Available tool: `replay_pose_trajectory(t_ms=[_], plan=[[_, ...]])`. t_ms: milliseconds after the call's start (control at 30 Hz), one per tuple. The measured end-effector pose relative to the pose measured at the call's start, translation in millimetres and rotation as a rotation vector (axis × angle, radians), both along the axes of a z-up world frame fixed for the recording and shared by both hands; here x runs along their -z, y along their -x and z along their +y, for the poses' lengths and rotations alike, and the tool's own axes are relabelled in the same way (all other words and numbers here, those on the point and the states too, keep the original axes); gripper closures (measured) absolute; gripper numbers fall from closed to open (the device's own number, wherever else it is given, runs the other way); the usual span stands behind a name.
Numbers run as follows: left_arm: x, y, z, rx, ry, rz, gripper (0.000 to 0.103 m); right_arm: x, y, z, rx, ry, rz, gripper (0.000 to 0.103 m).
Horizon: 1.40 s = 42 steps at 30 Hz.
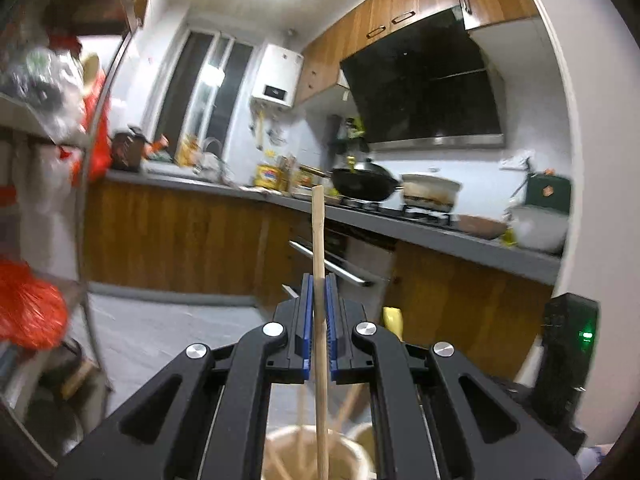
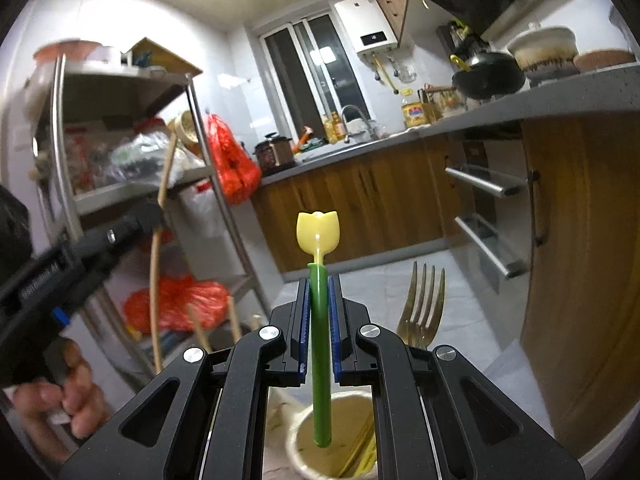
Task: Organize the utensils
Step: 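Drop chopstick in large holder with left tool while right drops green stick in floral holder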
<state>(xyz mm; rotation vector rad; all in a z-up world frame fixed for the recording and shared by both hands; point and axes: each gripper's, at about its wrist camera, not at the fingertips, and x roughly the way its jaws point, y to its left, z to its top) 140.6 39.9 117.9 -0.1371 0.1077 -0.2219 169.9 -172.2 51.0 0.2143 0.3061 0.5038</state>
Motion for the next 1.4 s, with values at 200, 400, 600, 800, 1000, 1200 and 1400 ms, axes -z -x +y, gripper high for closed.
replay_pose_trajectory(t_ms=[200, 400, 600, 800, 1000, 1200, 1400], plan=[[21.9, -7.4, -1.6, -0.06, -0.033, -0.006, 0.097, 20.9, -4.4, 7.8, 0.02, 0.068, 0.022, 0.093], [42.3, 5.8, 7.8, -0.031, -0.02, 0.067, 0.097, 31.1, 1.3, 11.1, -0.014, 0.121, 0.047, 0.093], [55.7, 18.9, 19.3, -0.006, -0.028, 0.184, 0.097, 35.4, 10.8, 7.8, -0.047, 0.139, 0.086, 0.093], [66.9, 27.5, 24.1, -0.009, -0.042, 0.254, 0.097, 39.5, 17.9, 11.3, -0.076, 0.173, 0.123, 0.093], [64.8, 35.1, 24.7, -0.026, -0.058, 0.257, 0.097, 41.9, 21.8, 17.2, -0.099, 0.211, 0.145, 0.092], [58.3, 42.1, 30.0, -0.031, -0.057, 0.28, 0.096, 29.4, 38.0, 8.5, -0.093, 0.224, 0.128, 0.085], [61.6, 56.1, 30.0, -0.015, -0.063, 0.31, 0.096, 20.0, 68.9, -10.7, -0.072, 0.224, 0.129, 0.078]])
